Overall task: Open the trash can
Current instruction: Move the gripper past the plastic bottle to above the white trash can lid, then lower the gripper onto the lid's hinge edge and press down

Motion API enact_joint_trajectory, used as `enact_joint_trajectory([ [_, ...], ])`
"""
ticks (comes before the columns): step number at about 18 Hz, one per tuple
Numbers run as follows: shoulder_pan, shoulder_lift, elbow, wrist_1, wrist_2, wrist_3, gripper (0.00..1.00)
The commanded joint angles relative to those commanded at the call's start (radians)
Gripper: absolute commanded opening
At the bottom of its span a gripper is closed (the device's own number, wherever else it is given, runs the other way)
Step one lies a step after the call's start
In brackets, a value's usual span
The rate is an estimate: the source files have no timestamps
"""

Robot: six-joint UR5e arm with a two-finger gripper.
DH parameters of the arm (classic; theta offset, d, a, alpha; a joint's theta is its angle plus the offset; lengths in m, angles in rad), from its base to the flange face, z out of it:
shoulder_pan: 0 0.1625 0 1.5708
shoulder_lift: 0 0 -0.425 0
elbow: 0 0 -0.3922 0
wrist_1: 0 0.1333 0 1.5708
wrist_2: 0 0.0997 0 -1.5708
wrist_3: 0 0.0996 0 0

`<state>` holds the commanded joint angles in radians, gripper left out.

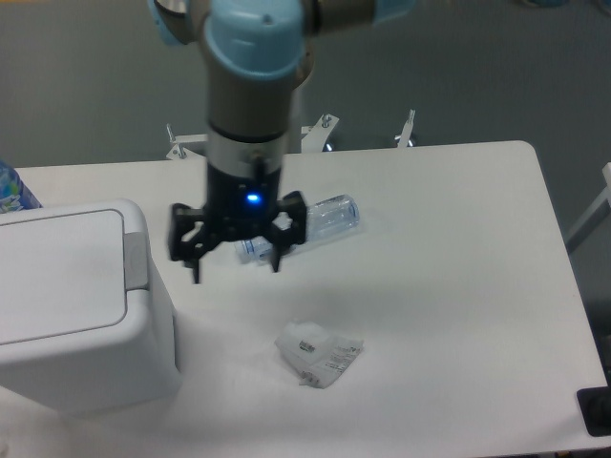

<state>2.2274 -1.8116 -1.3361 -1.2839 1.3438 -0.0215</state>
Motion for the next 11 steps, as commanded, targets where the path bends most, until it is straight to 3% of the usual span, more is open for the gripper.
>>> enact_joint_trajectory([
  [11, -0.015, 0.015, -0.044, 0.002, 0.006, 0.002, 1.0],
])
